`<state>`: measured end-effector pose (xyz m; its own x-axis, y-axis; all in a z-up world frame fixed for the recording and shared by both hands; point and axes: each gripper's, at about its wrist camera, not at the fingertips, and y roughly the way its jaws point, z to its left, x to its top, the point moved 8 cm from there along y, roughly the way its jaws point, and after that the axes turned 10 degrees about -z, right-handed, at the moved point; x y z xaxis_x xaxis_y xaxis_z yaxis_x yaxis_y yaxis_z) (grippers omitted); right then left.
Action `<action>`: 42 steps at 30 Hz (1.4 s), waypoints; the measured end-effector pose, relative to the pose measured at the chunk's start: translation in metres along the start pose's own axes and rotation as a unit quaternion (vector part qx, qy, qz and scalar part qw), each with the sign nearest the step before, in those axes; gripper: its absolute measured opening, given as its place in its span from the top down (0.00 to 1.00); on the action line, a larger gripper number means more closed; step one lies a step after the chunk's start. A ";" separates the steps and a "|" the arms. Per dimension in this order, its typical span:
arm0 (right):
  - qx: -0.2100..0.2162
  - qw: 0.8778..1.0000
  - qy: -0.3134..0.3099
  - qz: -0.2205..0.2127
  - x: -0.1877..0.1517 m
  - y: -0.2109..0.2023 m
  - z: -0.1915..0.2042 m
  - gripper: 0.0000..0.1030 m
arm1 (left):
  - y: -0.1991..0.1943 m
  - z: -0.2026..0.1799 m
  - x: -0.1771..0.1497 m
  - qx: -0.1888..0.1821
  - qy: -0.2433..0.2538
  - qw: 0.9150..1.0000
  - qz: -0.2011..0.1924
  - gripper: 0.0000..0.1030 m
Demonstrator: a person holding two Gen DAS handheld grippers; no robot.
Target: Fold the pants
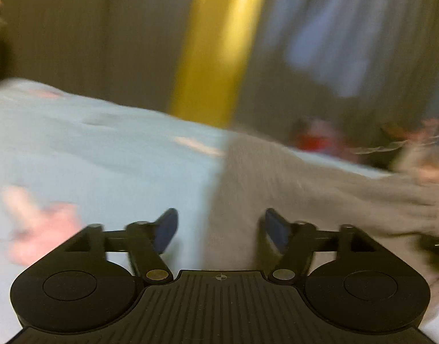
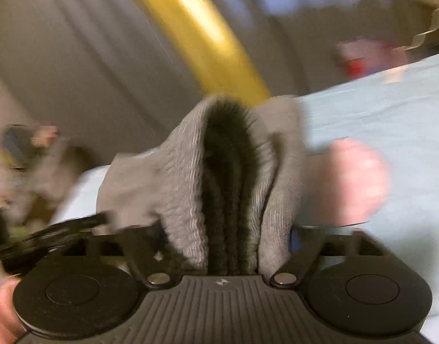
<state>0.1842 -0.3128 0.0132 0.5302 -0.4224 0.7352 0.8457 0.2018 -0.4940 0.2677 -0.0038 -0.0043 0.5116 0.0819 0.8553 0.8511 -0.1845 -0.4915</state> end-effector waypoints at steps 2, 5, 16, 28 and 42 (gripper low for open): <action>-0.023 1.000 -0.006 -0.019 -0.004 -0.012 -0.008 0.10 | -0.011 0.002 -0.015 -0.019 0.013 1.000 0.011 0.10; 0.027 0.996 0.080 -0.028 -0.029 -0.039 -0.021 0.06 | -0.038 0.006 -0.053 -0.041 -0.043 0.998 0.014 0.08; 0.062 0.928 0.368 -0.025 -0.116 -0.060 -0.072 0.08 | -0.062 -0.029 -0.121 -0.082 -0.104 0.991 0.030 0.09; -0.052 0.965 0.212 -0.148 -0.086 -0.128 -0.080 0.18 | -0.097 0.051 -0.105 0.062 -0.238 0.966 -0.079 0.19; -0.078 0.986 -0.109 -0.102 -0.054 0.009 -0.024 0.77 | 0.037 -0.060 -0.017 -0.017 0.020 0.999 -0.025 0.16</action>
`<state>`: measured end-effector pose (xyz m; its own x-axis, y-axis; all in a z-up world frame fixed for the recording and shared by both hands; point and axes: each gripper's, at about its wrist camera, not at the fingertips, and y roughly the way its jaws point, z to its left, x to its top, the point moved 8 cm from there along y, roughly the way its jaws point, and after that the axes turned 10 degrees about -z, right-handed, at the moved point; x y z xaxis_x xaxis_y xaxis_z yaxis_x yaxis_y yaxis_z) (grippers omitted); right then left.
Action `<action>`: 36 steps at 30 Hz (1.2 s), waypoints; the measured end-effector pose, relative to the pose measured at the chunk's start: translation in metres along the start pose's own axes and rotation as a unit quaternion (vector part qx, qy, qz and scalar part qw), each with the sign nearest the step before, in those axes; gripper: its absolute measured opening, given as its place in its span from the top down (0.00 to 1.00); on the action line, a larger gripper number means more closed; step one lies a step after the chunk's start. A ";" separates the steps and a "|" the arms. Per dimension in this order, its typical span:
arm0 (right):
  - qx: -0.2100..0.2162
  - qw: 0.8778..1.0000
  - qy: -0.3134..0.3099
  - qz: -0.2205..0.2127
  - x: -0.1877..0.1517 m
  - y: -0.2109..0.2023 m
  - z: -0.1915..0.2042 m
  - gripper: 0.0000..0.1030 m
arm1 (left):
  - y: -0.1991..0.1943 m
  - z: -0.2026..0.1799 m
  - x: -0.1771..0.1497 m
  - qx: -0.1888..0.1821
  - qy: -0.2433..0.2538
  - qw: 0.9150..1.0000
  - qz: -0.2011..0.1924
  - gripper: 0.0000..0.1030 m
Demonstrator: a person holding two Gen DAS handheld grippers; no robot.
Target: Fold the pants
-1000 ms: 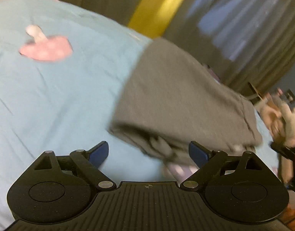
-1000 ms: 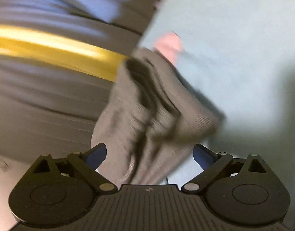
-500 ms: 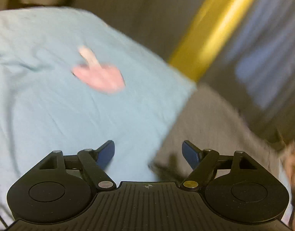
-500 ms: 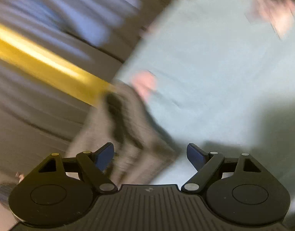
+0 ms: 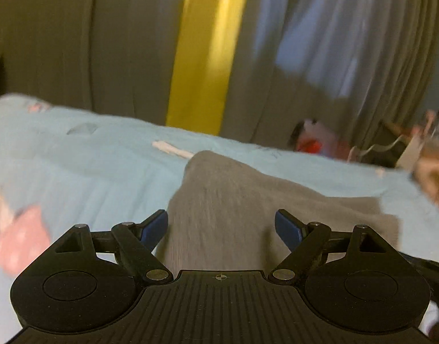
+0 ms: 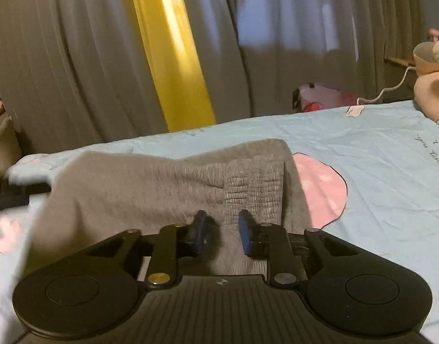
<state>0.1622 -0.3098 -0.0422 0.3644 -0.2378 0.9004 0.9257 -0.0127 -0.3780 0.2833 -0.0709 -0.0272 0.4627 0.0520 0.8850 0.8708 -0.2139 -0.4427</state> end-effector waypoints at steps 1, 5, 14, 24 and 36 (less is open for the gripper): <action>0.008 1.000 -0.007 -0.025 -0.005 -0.003 -0.001 0.78 | 0.015 -0.001 0.000 0.008 0.012 1.000 0.012 0.16; 0.025 0.996 -0.039 -0.079 -0.020 -0.002 -0.001 0.78 | 0.056 0.010 -0.007 0.026 0.025 0.998 0.044 0.00; 0.045 0.991 -0.055 -0.117 -0.022 0.007 0.010 0.77 | 0.070 0.030 -0.027 -0.005 -0.005 1.000 0.003 0.00; -0.024 0.997 -0.062 -0.038 -0.033 -0.008 0.005 0.29 | -0.028 0.055 -0.067 0.030 0.025 0.998 0.040 0.00; -0.001 0.999 -0.031 0.005 -0.033 -0.099 0.020 0.04 | -0.147 0.050 -0.125 0.031 -0.092 0.986 0.134 0.00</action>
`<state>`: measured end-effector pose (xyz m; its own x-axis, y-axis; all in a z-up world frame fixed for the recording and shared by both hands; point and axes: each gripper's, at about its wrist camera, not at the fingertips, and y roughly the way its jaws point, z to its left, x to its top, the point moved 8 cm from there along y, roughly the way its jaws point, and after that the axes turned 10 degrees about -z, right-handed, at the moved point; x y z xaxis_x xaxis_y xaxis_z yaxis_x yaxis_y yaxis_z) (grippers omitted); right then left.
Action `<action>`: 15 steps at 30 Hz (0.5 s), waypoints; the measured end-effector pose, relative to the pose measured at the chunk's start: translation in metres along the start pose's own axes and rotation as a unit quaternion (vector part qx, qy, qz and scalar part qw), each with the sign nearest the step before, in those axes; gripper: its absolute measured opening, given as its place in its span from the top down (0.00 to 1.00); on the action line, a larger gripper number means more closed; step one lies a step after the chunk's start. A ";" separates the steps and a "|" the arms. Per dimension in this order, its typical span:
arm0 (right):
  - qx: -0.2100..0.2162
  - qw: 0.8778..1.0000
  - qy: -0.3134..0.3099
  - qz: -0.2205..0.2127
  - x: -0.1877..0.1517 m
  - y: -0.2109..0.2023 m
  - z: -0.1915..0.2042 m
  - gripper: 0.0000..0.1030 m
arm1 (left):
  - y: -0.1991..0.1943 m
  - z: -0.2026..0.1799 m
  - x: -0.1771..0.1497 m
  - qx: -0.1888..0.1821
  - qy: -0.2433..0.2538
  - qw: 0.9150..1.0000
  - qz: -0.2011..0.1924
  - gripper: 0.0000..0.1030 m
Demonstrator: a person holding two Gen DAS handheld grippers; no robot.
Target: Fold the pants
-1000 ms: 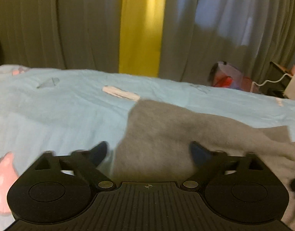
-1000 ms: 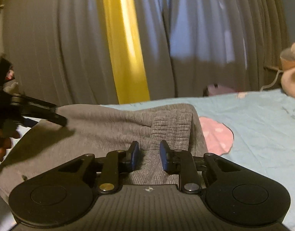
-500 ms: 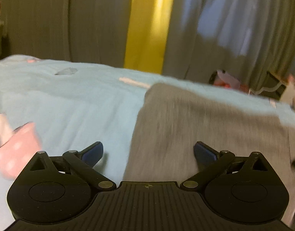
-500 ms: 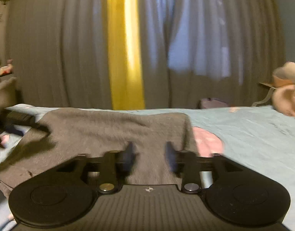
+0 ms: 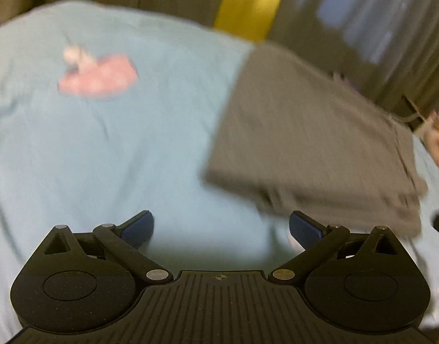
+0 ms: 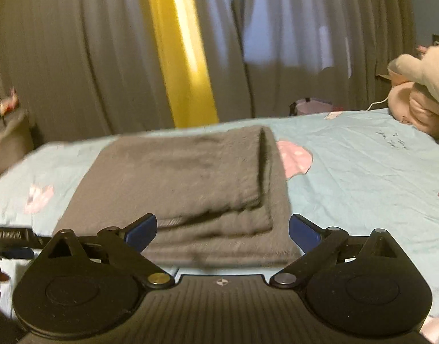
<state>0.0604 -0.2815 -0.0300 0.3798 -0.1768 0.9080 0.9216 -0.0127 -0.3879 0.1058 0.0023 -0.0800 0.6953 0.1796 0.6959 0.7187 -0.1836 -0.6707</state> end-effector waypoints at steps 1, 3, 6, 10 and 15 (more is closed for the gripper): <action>-0.004 1.000 -0.008 0.020 -0.003 -0.002 0.005 0.04 | -0.006 -0.009 -0.007 -0.006 0.010 1.000 0.003 0.00; -0.013 0.998 -0.009 0.065 -0.015 -0.011 0.014 0.04 | -0.021 -0.030 -0.016 -0.027 0.048 0.998 -0.010 0.00; 0.005 0.996 0.002 0.092 -0.027 -0.029 0.025 0.04 | -0.039 -0.049 -0.026 -0.019 0.107 0.993 -0.035 0.00; -0.030 0.995 -0.014 0.092 -0.028 -0.057 0.040 0.04 | -0.055 -0.045 -0.022 0.007 0.101 0.993 -0.056 0.00; -0.019 0.988 -0.062 0.137 -0.024 -0.065 0.058 0.04 | -0.078 -0.031 -0.011 0.058 0.069 0.990 -0.110 0.00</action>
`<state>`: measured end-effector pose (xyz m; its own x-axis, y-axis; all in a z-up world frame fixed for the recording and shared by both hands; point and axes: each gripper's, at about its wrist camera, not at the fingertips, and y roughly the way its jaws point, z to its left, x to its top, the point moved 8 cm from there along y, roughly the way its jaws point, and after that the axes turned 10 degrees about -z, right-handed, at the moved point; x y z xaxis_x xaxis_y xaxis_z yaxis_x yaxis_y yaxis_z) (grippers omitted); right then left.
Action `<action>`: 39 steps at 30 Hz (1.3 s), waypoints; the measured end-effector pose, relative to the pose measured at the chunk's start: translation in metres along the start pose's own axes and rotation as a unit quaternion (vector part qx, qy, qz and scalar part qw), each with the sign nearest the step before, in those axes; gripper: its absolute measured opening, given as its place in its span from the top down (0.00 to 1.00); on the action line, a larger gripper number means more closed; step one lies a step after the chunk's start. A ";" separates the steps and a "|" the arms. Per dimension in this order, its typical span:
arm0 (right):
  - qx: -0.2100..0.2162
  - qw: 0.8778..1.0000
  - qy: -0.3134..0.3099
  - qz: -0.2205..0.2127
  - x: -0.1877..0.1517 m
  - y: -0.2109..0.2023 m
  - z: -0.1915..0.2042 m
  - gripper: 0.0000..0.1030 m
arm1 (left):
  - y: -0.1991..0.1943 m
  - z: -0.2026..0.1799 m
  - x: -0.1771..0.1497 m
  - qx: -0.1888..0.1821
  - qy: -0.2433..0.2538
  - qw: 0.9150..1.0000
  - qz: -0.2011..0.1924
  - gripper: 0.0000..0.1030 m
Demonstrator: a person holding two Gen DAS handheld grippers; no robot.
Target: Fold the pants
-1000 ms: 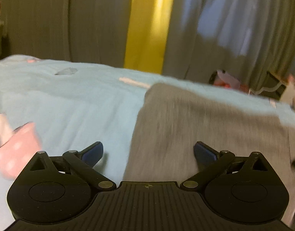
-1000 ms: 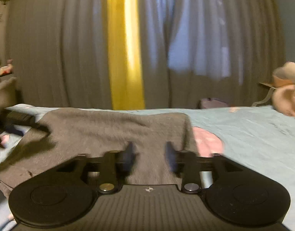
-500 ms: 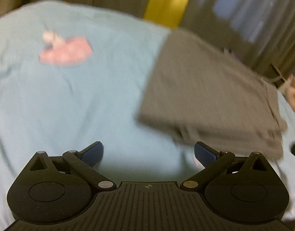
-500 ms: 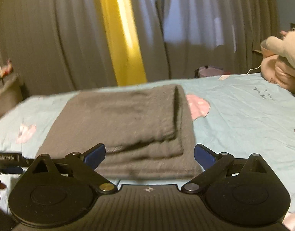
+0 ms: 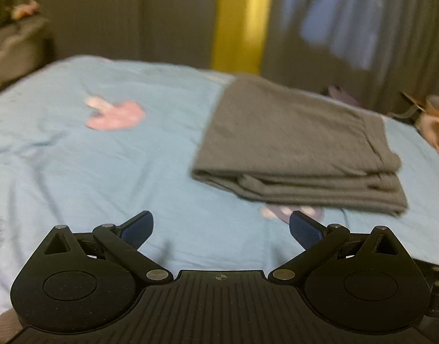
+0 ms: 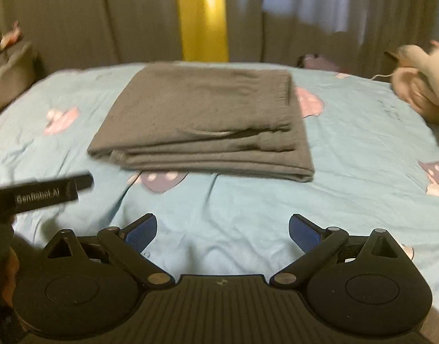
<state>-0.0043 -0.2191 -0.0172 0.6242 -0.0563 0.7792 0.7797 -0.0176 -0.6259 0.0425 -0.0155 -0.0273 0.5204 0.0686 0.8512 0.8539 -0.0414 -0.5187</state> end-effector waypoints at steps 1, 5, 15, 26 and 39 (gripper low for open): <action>-0.012 1.000 -0.006 0.002 0.002 -0.001 0.001 0.04 | -0.004 0.001 0.002 0.007 0.002 1.000 -0.007 0.00; -0.023 1.000 -0.004 -0.020 0.020 -0.009 0.002 0.04 | -0.014 -0.002 0.012 -0.009 0.001 1.000 -0.018 0.00; -0.042 0.994 -0.078 -0.057 0.046 0.004 -0.005 0.04 | 0.006 -0.024 0.017 -0.059 0.029 0.998 -0.013 0.00; -0.044 0.998 -0.018 -0.032 0.034 0.052 -0.018 0.04 | 0.053 -0.042 -0.003 -0.078 0.066 0.994 0.039 0.00; -0.035 0.999 -0.026 -0.018 0.028 0.083 -0.016 0.04 | 0.075 -0.047 -0.014 -0.086 0.054 0.993 0.068 0.00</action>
<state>0.0775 -0.2377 -0.0479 0.5992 -0.0022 0.8006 0.7973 -0.0886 -0.5970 0.0992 -0.0661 -0.0745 0.6195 -0.0560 0.7830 0.7587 -0.2131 -0.6156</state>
